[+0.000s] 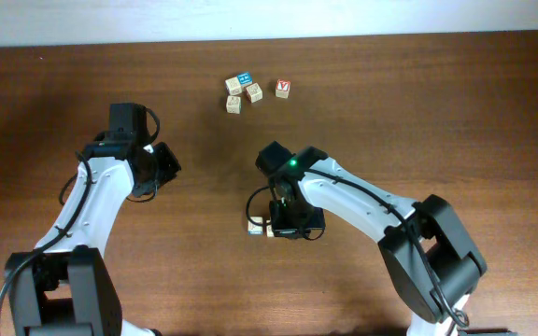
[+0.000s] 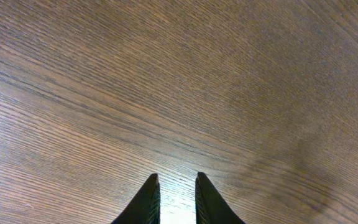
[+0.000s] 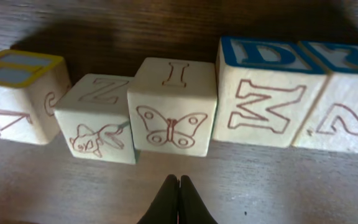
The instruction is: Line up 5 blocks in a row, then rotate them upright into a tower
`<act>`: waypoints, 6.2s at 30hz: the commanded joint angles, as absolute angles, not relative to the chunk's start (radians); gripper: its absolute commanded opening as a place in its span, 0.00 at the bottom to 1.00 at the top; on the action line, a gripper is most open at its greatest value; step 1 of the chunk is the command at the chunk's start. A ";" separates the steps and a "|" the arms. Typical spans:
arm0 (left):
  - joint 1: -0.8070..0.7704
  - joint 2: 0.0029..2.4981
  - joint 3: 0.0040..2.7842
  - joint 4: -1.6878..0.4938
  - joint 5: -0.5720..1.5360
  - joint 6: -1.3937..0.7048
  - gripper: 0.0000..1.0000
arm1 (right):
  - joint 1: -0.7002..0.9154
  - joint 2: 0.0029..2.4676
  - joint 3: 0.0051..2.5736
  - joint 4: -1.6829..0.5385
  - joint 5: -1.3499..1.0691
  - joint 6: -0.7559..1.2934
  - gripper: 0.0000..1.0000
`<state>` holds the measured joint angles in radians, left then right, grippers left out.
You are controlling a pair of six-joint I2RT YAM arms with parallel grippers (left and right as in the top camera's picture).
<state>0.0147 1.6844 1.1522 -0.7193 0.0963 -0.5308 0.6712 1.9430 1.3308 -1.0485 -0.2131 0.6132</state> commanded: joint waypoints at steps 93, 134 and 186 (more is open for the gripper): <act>-0.222 1.690 1.038 -0.784 0.187 -0.518 0.00 | 0.288 1.865 1.583 -1.187 -0.312 0.322 0.04; -0.080 1.753 1.059 -0.467 0.112 -0.519 0.22 | 0.754 1.975 1.360 -0.910 -0.310 0.506 0.04; -0.259 1.753 1.058 -0.671 0.263 -0.342 0.00 | 0.315 1.886 1.172 -0.921 -0.450 0.317 0.04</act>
<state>-0.2562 1.7500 1.0462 -0.6815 0.2802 -0.3584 0.2863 1.8843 1.1786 -0.9321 -0.3977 0.2451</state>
